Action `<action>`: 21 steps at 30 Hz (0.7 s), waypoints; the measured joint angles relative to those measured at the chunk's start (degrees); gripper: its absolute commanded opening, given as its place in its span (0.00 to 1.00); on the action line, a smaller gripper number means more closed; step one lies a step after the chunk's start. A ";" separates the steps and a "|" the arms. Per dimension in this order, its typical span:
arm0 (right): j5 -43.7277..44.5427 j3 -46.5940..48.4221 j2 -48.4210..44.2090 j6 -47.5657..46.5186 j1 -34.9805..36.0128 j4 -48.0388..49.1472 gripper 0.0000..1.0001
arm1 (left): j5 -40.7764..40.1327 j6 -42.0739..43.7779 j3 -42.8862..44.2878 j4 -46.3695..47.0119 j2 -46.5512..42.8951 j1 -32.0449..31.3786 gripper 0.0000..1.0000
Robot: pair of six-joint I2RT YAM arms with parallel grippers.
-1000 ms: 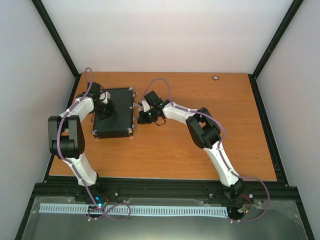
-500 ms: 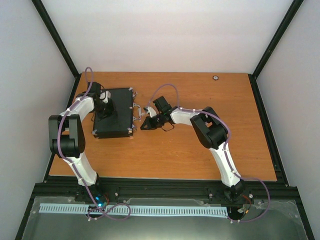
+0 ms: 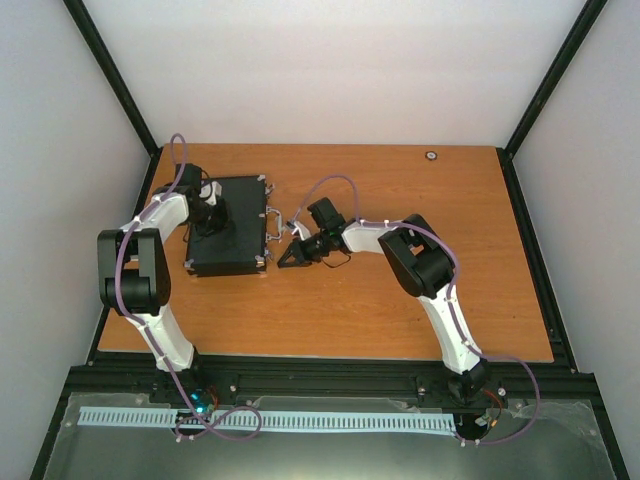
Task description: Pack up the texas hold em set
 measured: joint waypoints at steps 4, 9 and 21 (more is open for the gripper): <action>-0.50 1.42 0.50 0.66 0.00 0.11 0.03 | 0.11 0.00 -0.04 0.26 0.00 -0.02 0.01; -0.79 6.36 3.17 1.51 0.04 0.02 0.03 | 0.13 0.00 -0.02 0.26 0.00 -0.02 0.01; -1.53 12.92 6.91 1.60 -0.33 -5.27 0.03 | 0.02 -0.02 -0.09 0.44 0.04 0.02 0.01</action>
